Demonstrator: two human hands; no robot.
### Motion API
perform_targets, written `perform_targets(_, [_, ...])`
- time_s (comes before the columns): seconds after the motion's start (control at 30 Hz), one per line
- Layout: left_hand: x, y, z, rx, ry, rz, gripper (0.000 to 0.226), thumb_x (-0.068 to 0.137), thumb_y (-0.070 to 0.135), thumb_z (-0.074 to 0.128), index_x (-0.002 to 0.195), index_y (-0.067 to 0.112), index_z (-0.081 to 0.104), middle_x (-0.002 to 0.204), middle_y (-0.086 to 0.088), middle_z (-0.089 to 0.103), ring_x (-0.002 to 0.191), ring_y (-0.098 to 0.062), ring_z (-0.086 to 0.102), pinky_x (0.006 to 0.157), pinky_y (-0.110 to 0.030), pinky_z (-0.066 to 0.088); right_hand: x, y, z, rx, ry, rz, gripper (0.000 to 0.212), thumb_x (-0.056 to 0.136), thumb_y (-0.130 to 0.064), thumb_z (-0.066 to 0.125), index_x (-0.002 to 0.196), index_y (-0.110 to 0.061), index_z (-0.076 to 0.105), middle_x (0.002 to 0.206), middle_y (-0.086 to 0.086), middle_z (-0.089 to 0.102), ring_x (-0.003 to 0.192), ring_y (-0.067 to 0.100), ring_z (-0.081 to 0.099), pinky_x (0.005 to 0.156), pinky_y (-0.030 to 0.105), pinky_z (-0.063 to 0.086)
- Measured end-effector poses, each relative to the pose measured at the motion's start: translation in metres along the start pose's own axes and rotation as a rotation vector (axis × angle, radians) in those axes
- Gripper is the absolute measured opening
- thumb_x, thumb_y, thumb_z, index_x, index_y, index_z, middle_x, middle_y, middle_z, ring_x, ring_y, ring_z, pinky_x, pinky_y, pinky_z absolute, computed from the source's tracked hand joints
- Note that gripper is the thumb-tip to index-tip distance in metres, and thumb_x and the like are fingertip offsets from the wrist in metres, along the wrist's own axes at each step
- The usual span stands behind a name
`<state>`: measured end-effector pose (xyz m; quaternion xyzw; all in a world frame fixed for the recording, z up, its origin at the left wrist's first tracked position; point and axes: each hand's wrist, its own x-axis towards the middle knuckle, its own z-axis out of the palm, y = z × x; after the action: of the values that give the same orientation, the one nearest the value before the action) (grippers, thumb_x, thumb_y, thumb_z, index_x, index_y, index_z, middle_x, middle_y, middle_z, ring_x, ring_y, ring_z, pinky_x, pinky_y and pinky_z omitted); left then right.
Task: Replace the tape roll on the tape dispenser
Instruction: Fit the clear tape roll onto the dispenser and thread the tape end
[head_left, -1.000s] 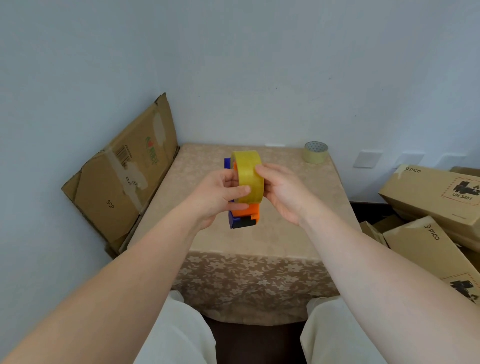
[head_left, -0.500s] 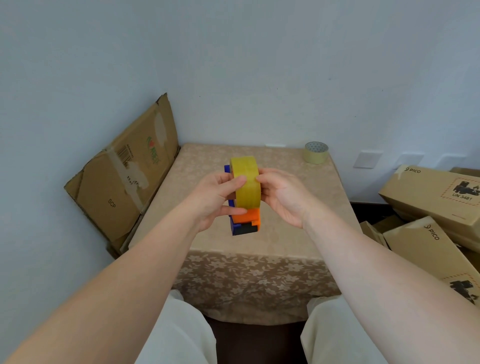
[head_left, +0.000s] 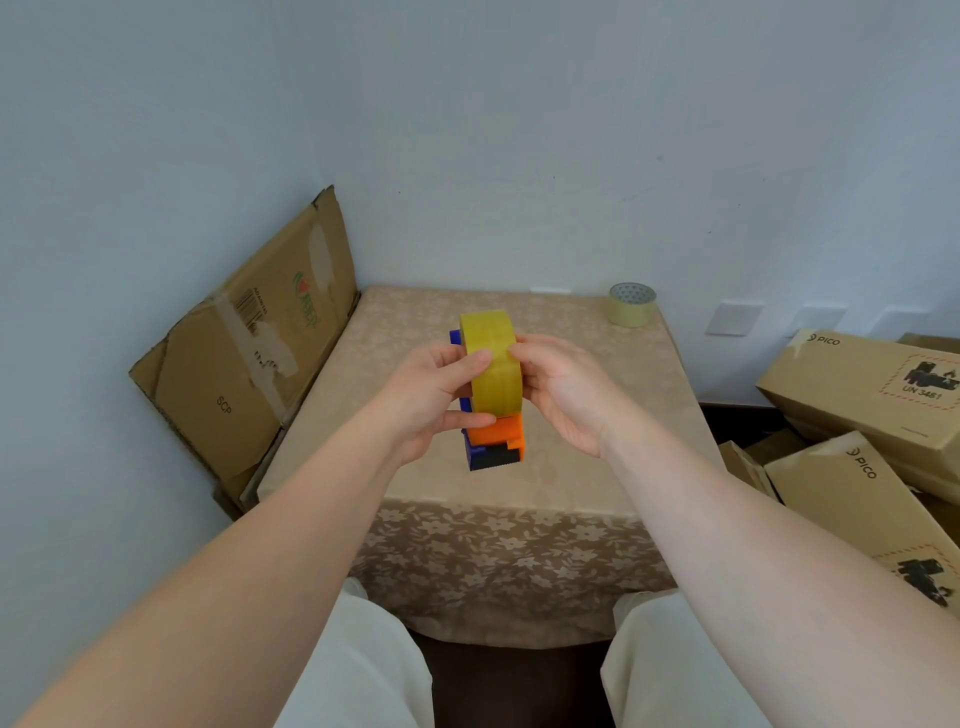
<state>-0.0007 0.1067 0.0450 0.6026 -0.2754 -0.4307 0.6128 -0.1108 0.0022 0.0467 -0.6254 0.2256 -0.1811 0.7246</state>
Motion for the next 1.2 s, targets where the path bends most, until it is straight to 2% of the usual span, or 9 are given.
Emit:
perform_targets(0.27, [0.000, -0.001, -0.003, -0.013, -0.015, -0.024, 0.019, 0.089, 0.025, 0.059, 0.104, 0.014, 0.064, 0.104, -0.008, 0.069, 0.097, -0.020, 0.066, 0.068, -0.032, 0.058, -0.001, -0.001, 0.001, -0.005, -0.027, 0.023, 0.040, 0.087, -0.003, 0.038, 0.120, 0.010, 0.057, 0.126, 0.036, 0.053, 0.102, 0.032, 0.055, 0.104, 0.052, 0.039])
perform_targets(0.4, [-0.002, -0.003, -0.002, 0.067, -0.059, 0.002, 0.027, 0.088, 0.016, 0.060, 0.114, 0.006, 0.061, 0.107, -0.008, 0.068, 0.094, -0.020, 0.067, 0.068, -0.030, 0.059, 0.003, -0.002, 0.003, 0.044, 0.062, 0.110, 0.038, 0.096, -0.030, 0.046, 0.120, -0.006, 0.061, 0.121, 0.019, 0.065, 0.105, 0.026, 0.062, 0.097, 0.041, 0.047])
perform_targets(0.47, [-0.004, -0.004, 0.000, 0.149, -0.101, 0.026, 0.027, 0.087, 0.012, 0.062, 0.113, 0.006, 0.061, 0.103, -0.004, 0.069, 0.090, -0.017, 0.068, 0.066, -0.027, 0.058, 0.006, -0.003, 0.005, 0.063, 0.125, 0.155, 0.042, 0.092, -0.044, 0.052, 0.118, -0.012, 0.063, 0.108, 0.010, 0.071, 0.095, 0.021, 0.066, 0.089, 0.036, 0.051])
perform_targets(0.53, [-0.005, -0.006, 0.001, 0.203, -0.134, 0.040, 0.025, 0.085, 0.009, 0.064, 0.110, 0.009, 0.062, 0.099, -0.002, 0.070, 0.086, -0.014, 0.070, 0.064, -0.024, 0.056, 0.007, -0.003, 0.004, 0.082, 0.167, 0.186, 0.045, 0.089, -0.047, 0.056, 0.117, -0.013, 0.065, 0.100, 0.005, 0.072, 0.086, 0.018, 0.067, 0.083, 0.033, 0.053])
perform_targets(0.67, [-0.004, -0.010, 0.000, 0.237, -0.122, 0.055, 0.027, 0.080, 0.000, 0.067, 0.105, 0.011, 0.064, 0.097, -0.004, 0.071, 0.087, -0.017, 0.070, 0.067, -0.025, 0.056, 0.005, -0.002, 0.002, 0.152, 0.113, 0.168, 0.032, 0.092, -0.033, 0.056, 0.113, -0.010, 0.064, 0.094, 0.005, 0.071, 0.082, 0.018, 0.067, 0.081, 0.033, 0.053])
perform_targets(0.73, [-0.004, -0.010, -0.001, 0.220, -0.109, 0.056, 0.029, 0.079, -0.001, 0.068, 0.105, 0.010, 0.063, 0.098, -0.004, 0.071, 0.089, -0.018, 0.069, 0.071, -0.027, 0.058, 0.003, -0.002, 0.000, 0.194, 0.062, 0.138, 0.031, 0.094, -0.025, 0.054, 0.117, -0.005, 0.062, 0.101, 0.010, 0.070, 0.090, 0.023, 0.066, 0.086, 0.036, 0.052])
perform_targets(0.93, [-0.003, -0.008, -0.002, 0.129, -0.052, -0.001, 0.031, 0.088, 0.027, 0.060, 0.114, 0.010, 0.062, 0.112, -0.009, 0.069, 0.101, -0.024, 0.067, 0.089, -0.043, 0.055, 0.001, 0.001, -0.004, 0.230, -0.057, 0.092, 0.034, 0.094, -0.010, 0.052, 0.126, 0.001, 0.055, 0.123, 0.021, 0.063, 0.112, 0.031, 0.060, 0.095, 0.043, 0.051])
perform_targets(1.07, [-0.004, -0.006, -0.004, 0.118, -0.063, -0.004, 0.031, 0.089, 0.031, 0.058, 0.113, 0.013, 0.063, 0.106, -0.005, 0.071, 0.098, -0.018, 0.068, 0.089, -0.043, 0.054, -0.001, 0.002, -0.006, 0.233, -0.142, 0.061, 0.037, 0.094, -0.002, 0.048, 0.130, 0.002, 0.051, 0.129, 0.022, 0.058, 0.116, 0.031, 0.058, 0.097, 0.040, 0.050])
perform_targets(1.2, [-0.004, -0.006, -0.005, 0.110, -0.083, 0.004, 0.033, 0.089, 0.026, 0.058, 0.118, 0.011, 0.062, 0.112, -0.005, 0.069, 0.101, -0.018, 0.067, 0.088, -0.041, 0.054, -0.001, 0.004, -0.008, 0.192, -0.190, 0.032, 0.038, 0.090, 0.006, 0.049, 0.126, -0.003, 0.053, 0.128, 0.018, 0.059, 0.116, 0.027, 0.058, 0.100, 0.038, 0.048])
